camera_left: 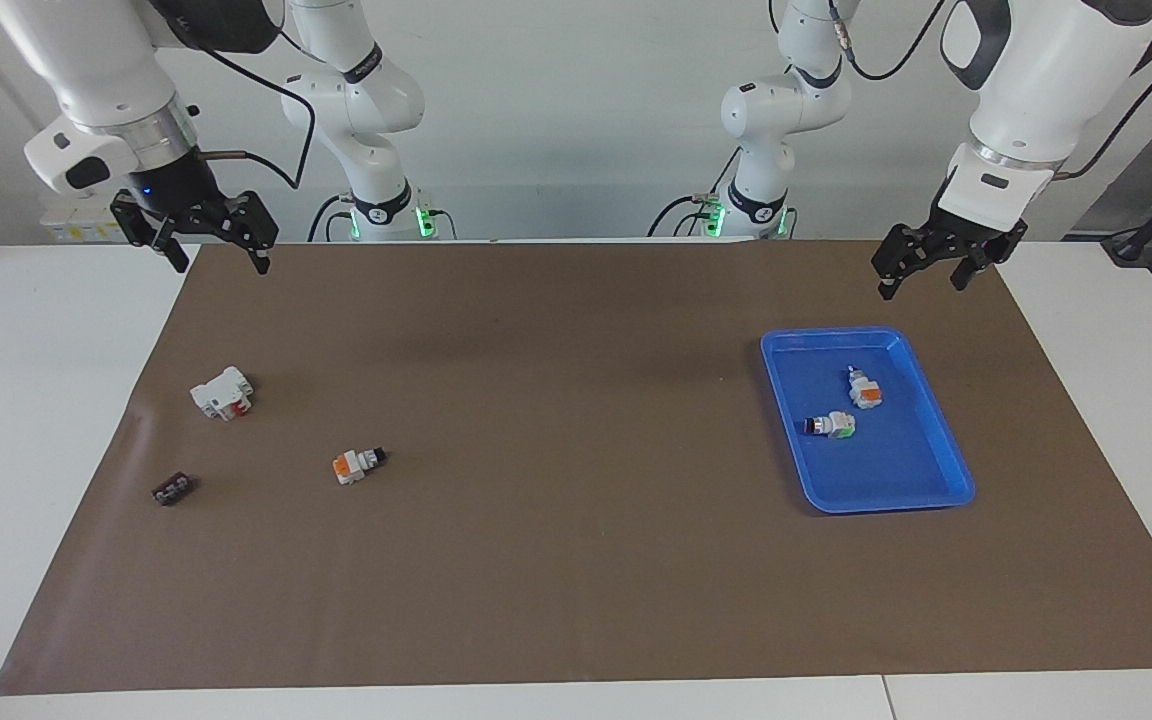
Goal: Turn and place switch with both arms
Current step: 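Reach the right gripper toward the small orange-topped switch, then close the right gripper on the orange-topped switch, then lift the switch with the right gripper and carry it toward the table center, then move the open left gripper toward the switch held by the right gripper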
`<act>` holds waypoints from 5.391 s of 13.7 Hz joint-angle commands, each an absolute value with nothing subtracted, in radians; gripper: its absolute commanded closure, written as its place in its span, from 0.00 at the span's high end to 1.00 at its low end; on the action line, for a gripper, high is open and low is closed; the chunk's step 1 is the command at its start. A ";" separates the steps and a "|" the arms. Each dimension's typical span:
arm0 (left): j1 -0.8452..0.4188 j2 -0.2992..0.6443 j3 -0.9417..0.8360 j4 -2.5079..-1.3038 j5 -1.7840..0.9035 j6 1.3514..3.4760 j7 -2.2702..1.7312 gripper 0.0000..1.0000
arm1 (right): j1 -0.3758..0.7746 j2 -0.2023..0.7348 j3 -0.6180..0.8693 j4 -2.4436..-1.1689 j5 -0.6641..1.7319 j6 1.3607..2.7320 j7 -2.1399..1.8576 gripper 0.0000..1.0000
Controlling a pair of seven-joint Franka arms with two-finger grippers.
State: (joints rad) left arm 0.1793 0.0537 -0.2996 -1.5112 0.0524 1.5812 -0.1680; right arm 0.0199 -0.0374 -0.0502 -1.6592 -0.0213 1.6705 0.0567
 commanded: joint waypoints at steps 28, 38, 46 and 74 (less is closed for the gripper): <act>0.192 0.023 -0.301 -1.546 0.043 1.592 -0.164 1.00 | 0.068 0.373 -0.041 -1.980 0.155 2.422 0.900 0.00; 0.192 0.023 -0.301 -1.546 0.043 1.591 -0.164 1.00 | 0.084 0.198 -0.032 -1.806 0.463 2.016 1.042 0.00; 0.192 0.023 -0.301 -1.546 0.043 1.592 -0.164 1.00 | 0.107 0.063 0.193 -1.691 0.571 2.000 1.634 0.00; 0.267 -0.031 -0.305 -1.578 -0.699 1.471 -1.012 0.86 | 0.307 0.094 0.310 -1.687 0.618 2.255 1.821 0.00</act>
State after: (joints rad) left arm 0.2760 0.0182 -0.3027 -1.5182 -0.6620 1.4834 -0.9243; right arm 0.3194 0.1067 0.3048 -1.6828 0.6135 2.2651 1.8048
